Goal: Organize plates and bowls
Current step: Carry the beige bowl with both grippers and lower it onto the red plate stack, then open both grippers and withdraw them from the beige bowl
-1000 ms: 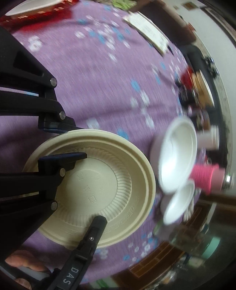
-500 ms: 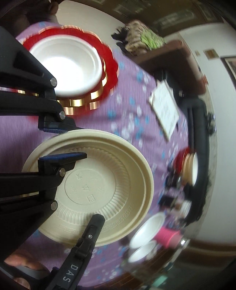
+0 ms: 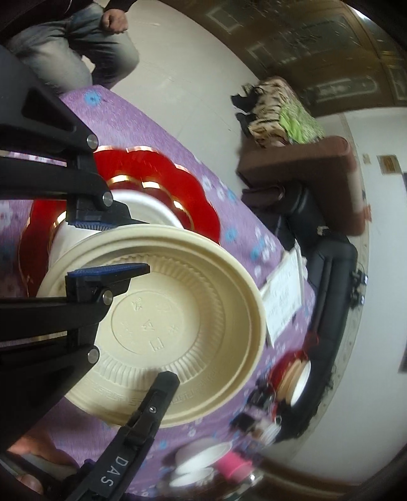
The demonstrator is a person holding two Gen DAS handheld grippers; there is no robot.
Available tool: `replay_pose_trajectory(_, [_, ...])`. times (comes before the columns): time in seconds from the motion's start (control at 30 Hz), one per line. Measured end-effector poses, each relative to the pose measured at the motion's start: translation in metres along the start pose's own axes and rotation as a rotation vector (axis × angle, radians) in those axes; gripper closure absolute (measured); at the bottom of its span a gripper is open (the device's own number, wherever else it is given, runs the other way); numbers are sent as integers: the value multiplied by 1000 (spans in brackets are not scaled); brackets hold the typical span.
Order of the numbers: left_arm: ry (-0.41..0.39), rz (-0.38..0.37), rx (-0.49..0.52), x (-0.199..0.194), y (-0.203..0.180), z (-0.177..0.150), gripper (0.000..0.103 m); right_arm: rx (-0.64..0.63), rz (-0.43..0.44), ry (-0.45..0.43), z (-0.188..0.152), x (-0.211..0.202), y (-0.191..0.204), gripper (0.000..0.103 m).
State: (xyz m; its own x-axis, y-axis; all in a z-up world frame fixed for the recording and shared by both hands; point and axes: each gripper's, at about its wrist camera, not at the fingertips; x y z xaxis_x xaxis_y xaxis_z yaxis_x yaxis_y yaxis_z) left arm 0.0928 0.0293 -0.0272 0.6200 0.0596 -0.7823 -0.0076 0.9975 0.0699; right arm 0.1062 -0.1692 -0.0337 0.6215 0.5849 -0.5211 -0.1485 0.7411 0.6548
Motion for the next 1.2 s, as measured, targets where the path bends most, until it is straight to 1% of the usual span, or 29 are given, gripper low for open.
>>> replay_pose_trajectory(0.17, [46,-16,-37,17,17,-7,86,-62,-43,-4,-7,23,14,90])
replay_pose_trajectory(0.23, [36,-12,-44,15,22,-8,85,-89,-60,-8,-12,31,18,90])
replay_pose_trajectory(0.33, [41,-4,-52,16,24,-9,85,-173,-120,-40,-22,36,26,90])
replay_pose_trajectory(0.4, [44,-7,-58,16,28,-12,85,-196,-130,-46,-27,37,28,90])
replay_pose_trajectory(0.5, [37,-14,-74,14,34,-10,83,-202,-127,-65,-29,33,26,89])
replay_pose_trajectory(0.57, [26,-16,-82,9,38,-9,82,-197,-108,-84,-28,27,23,89])
replay_pose_trajectory(0.63, [-1,-2,-85,1,42,-9,80,-194,-75,-108,-27,20,20,83])
replay_pose_trajectory(0.7, [-21,21,-92,-5,46,-8,75,-181,-33,-129,-25,14,15,73])
replay_pose_trajectory(0.8, [-49,50,-116,-15,54,-6,70,-149,5,-153,-23,5,8,72])
replay_pose_trajectory(0.87, [-71,66,-131,-21,55,-3,69,-138,-1,-179,-21,-5,1,72])
replay_pose_trajectory(0.9, [-80,62,-132,-24,53,-2,69,-129,-15,-191,-18,-10,-4,72])
replay_pose_trajectory(0.97, [-91,48,-116,-28,42,2,65,-100,-36,-203,-13,-20,-18,72])
replay_pose_trajectory(1.03, [-102,24,-78,-32,20,5,54,-61,-67,-211,-8,-32,-37,72])
replay_pose_trajectory(1.1, [-105,-29,-10,-35,-16,7,53,-28,-91,-211,-5,-44,-54,72])
replay_pose_trajectory(1.13, [-103,-48,13,-36,-27,8,52,-11,-112,-213,-2,-52,-66,72])
replay_pose_trajectory(1.17, [-95,-87,60,-37,-52,9,50,1,-131,-220,-1,-61,-75,72])
replay_pose_trajectory(1.2, [-87,-110,92,-36,-69,9,48,20,-153,-231,1,-72,-89,72])
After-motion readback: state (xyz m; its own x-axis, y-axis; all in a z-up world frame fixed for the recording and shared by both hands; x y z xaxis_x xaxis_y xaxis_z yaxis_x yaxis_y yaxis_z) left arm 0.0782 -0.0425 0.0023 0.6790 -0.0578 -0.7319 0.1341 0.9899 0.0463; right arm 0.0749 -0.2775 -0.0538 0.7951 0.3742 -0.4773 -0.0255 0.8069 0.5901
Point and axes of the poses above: each gripper's, at about its wrist camera, not at the fingertips, and x roughly the way its jaws point, y to its left, z to its top, and after that the axes turned 8 degrees about z, right-handed
